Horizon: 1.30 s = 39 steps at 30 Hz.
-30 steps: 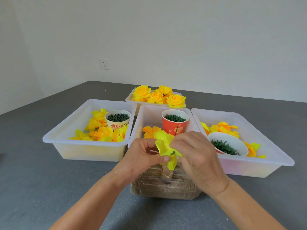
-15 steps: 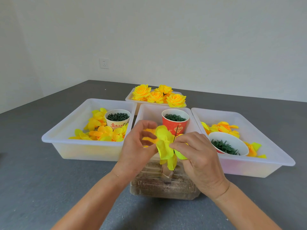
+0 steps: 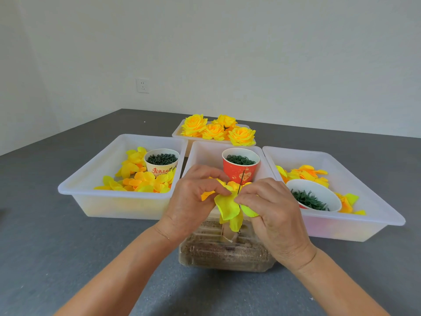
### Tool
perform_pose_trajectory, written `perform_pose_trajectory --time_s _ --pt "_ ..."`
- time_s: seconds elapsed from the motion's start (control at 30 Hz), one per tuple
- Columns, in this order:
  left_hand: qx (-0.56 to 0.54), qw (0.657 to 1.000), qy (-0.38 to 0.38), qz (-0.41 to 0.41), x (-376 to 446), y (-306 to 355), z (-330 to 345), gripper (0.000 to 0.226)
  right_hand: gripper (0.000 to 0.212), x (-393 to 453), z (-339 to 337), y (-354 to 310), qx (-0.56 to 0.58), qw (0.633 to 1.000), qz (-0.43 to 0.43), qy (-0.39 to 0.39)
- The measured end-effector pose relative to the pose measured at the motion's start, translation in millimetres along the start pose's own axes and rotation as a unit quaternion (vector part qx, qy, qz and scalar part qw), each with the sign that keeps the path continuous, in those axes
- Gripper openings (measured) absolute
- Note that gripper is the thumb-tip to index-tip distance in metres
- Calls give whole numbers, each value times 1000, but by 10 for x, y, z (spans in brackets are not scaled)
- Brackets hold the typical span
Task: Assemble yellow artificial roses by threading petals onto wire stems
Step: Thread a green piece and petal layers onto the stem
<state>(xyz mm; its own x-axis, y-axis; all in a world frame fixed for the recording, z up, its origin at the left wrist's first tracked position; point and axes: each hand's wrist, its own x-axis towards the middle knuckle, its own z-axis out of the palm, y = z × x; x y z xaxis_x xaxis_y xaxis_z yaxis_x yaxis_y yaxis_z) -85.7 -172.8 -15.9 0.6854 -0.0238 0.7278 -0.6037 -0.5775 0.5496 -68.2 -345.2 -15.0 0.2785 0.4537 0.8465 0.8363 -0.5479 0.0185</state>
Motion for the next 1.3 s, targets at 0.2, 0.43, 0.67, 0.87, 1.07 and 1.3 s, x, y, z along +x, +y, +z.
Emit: perform_pose_trajectory --time_s 0.2,0.43,0.67,0.87,1.07,1.3 --pt "16 1000 11 7 5 26 -24 25 26 -57 35 26 16 999 36 11" --pt "54 997 -17 56 38 17 -11 21 13 -60 47 30 18 999 36 15" --pt "54 996 -30 71 -52 -55 11 11 9 -72 46 28 5 1000 19 4" --pt "52 996 -32 67 -67 -59 7 17 12 -89 44 28 3 1000 14 -1" --pt "61 995 -31 66 -96 -41 -34 20 11 -122 19 28 2 1000 7 -9" --pt "58 995 -50 69 -88 -68 -56 14 11 -93 -9 14 1 1000 3 -24"
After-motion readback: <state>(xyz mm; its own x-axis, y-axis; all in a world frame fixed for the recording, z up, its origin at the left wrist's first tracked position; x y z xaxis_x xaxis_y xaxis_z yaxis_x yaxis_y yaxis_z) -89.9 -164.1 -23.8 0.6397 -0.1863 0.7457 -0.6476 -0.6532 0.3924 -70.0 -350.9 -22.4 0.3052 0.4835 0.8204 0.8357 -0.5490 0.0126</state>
